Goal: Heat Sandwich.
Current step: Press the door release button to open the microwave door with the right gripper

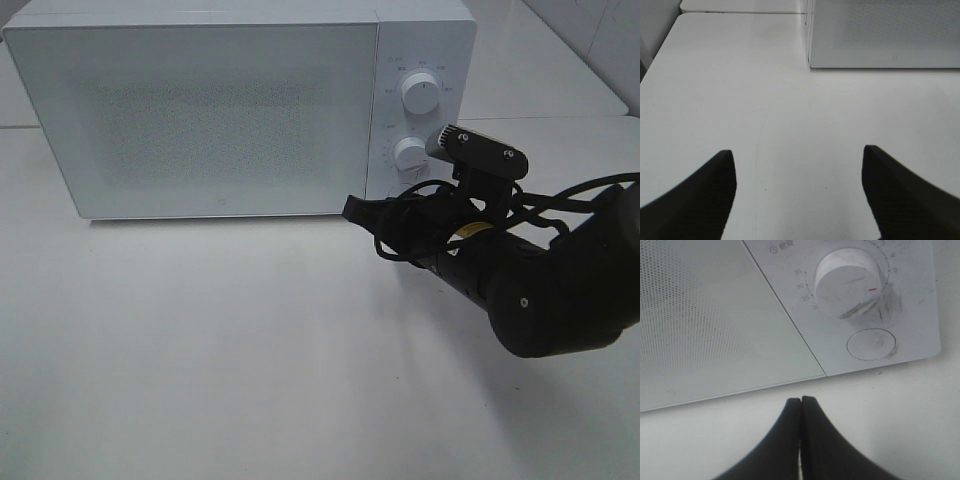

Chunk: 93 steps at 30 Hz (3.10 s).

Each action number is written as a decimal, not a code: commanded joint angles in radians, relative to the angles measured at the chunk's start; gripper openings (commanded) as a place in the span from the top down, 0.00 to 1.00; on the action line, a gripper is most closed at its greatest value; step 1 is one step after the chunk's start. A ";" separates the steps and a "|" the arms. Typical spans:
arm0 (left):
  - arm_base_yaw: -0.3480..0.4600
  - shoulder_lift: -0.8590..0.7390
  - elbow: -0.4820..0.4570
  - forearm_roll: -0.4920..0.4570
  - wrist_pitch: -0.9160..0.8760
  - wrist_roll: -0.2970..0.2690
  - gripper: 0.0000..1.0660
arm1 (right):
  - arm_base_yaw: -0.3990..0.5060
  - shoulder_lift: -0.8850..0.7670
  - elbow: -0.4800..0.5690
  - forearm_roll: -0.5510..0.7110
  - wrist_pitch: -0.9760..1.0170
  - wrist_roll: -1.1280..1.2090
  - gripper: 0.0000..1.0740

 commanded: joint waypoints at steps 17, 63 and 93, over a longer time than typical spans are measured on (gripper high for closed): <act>-0.002 -0.016 0.003 -0.003 -0.008 -0.004 0.38 | -0.084 0.018 -0.044 -0.002 0.021 0.672 0.98; -0.002 -0.016 0.003 -0.003 -0.008 -0.003 0.38 | -0.084 0.177 -0.212 0.041 0.016 0.850 0.99; -0.002 -0.016 0.003 -0.003 -0.008 -0.003 0.38 | -0.130 0.195 -0.235 0.120 0.067 0.821 0.97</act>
